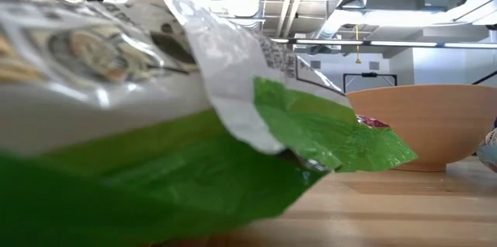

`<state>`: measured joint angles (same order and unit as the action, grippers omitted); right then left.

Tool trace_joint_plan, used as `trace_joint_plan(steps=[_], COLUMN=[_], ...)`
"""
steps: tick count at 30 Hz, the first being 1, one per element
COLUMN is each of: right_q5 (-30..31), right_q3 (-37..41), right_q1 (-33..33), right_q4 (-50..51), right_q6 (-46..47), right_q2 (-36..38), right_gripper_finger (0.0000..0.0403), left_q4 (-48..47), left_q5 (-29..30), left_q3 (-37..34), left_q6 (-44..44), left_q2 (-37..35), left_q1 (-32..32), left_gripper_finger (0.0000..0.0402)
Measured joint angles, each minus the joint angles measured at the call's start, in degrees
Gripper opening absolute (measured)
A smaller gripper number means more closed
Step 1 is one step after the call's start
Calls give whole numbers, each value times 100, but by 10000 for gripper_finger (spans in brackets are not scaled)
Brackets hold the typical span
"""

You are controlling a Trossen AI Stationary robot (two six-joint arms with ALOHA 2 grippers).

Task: Pick & Place Food Item
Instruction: Put the light blue noodle pack into the transparent bin

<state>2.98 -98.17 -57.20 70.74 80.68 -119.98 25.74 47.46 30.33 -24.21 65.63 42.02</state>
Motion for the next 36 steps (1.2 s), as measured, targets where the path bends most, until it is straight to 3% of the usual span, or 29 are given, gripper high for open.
trace_joint_plan(steps=[6,14,19,36], right_q5=[193,294,907,912], right_q3=[0,0,0,0], right_q1=[-194,-363,-474,-250], right_q4=[-11,23,31,70], right_q6=[248,1275,354,-2337], right_q2=[0,0,-37,-37], right_gripper_finger=[137,134,132,128], left_q4=[0,2,2,2], left_q5=[1,2,0,2], left_q3=[0,0,0,0], left_q6=[0,0,0,-1], left_q2=[0,0,0,0], left_q1=[0,0,0,-1], left_gripper_finger=[159,159,159,159])
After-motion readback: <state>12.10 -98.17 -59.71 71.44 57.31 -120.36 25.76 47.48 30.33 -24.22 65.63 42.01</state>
